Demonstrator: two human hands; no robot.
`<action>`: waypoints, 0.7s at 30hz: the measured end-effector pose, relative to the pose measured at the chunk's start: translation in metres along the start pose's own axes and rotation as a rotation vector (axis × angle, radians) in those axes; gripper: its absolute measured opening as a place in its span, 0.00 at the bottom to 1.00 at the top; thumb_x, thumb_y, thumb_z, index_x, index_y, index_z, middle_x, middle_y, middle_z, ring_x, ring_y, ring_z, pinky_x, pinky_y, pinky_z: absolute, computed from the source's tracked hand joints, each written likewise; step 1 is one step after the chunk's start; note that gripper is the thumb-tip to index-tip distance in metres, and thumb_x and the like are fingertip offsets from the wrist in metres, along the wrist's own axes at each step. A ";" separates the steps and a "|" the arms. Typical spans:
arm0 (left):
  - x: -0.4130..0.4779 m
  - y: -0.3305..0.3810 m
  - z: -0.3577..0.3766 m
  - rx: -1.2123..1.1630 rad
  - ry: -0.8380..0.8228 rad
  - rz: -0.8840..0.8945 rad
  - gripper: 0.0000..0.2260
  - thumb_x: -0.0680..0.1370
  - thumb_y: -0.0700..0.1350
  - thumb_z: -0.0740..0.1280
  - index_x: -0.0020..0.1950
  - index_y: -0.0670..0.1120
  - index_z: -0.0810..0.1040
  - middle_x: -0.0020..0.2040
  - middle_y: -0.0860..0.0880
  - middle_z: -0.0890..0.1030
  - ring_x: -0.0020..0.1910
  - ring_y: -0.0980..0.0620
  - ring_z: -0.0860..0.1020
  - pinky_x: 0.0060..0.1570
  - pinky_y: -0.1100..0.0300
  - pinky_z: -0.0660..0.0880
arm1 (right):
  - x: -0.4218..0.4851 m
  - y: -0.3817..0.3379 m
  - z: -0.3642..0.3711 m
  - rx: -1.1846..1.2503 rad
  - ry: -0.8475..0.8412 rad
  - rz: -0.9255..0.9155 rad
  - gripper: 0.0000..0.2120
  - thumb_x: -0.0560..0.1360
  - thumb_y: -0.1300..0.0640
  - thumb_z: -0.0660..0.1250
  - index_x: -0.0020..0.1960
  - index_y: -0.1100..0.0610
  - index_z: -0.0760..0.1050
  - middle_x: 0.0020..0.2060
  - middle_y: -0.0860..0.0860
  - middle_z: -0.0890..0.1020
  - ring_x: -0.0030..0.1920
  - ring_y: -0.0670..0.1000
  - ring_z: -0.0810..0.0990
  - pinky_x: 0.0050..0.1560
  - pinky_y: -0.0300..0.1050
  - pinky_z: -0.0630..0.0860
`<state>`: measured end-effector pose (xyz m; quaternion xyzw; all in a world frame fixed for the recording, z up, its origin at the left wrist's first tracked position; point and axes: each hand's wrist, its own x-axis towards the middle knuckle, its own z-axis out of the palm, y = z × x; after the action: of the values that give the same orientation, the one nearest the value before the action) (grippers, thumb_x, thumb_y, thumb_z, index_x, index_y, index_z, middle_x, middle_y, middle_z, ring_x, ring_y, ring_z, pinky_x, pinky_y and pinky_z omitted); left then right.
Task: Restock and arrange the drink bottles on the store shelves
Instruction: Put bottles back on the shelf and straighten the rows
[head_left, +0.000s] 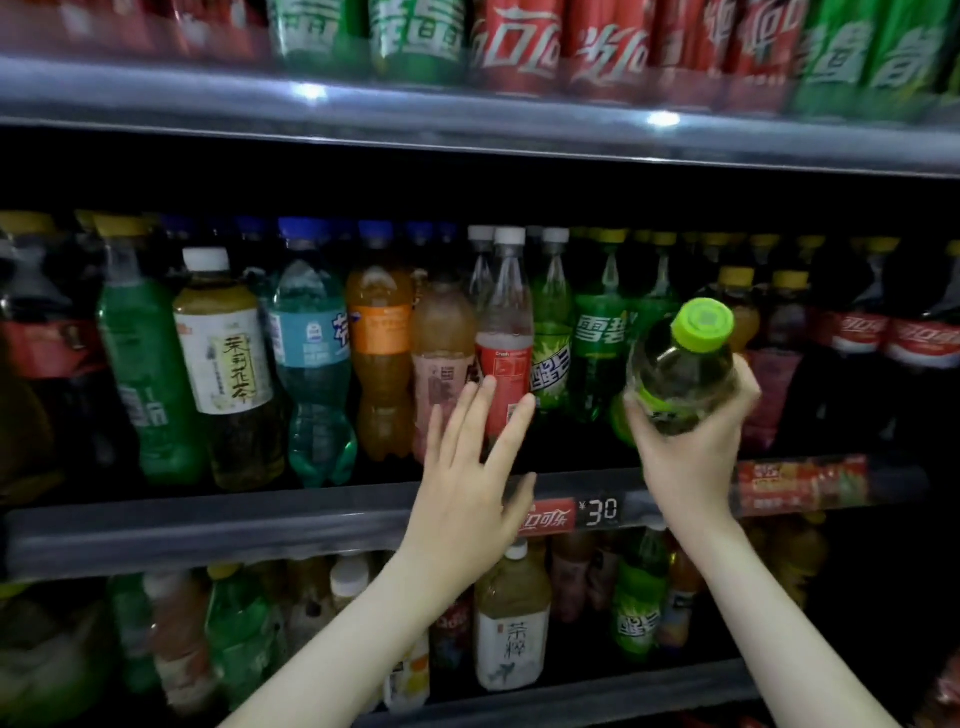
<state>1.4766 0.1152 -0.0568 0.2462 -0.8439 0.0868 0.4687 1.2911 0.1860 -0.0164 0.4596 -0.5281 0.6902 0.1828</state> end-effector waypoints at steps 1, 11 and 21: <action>-0.002 0.005 0.000 -0.020 0.004 0.007 0.29 0.79 0.50 0.60 0.77 0.50 0.55 0.77 0.43 0.56 0.78 0.46 0.50 0.74 0.43 0.52 | -0.004 -0.004 -0.002 0.012 0.038 -0.073 0.36 0.69 0.64 0.75 0.67 0.50 0.57 0.65 0.55 0.66 0.65 0.48 0.69 0.63 0.31 0.67; -0.063 0.050 -0.038 -0.517 -0.127 -0.333 0.38 0.75 0.52 0.69 0.77 0.59 0.48 0.75 0.63 0.58 0.74 0.59 0.60 0.72 0.53 0.62 | -0.089 -0.073 -0.017 0.421 -0.512 0.231 0.43 0.62 0.59 0.80 0.67 0.39 0.61 0.60 0.40 0.75 0.62 0.42 0.75 0.59 0.33 0.73; -0.195 0.016 -0.121 -0.553 -0.226 -1.075 0.29 0.68 0.48 0.76 0.65 0.59 0.69 0.49 0.62 0.82 0.48 0.64 0.80 0.49 0.64 0.78 | -0.204 -0.110 0.046 0.486 -1.182 0.538 0.39 0.70 0.55 0.75 0.71 0.41 0.55 0.60 0.36 0.74 0.58 0.33 0.75 0.56 0.30 0.74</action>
<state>1.6452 0.2397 -0.1516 0.5141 -0.6373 -0.4106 0.4012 1.4966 0.2336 -0.1225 0.6395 -0.4653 0.4442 -0.4209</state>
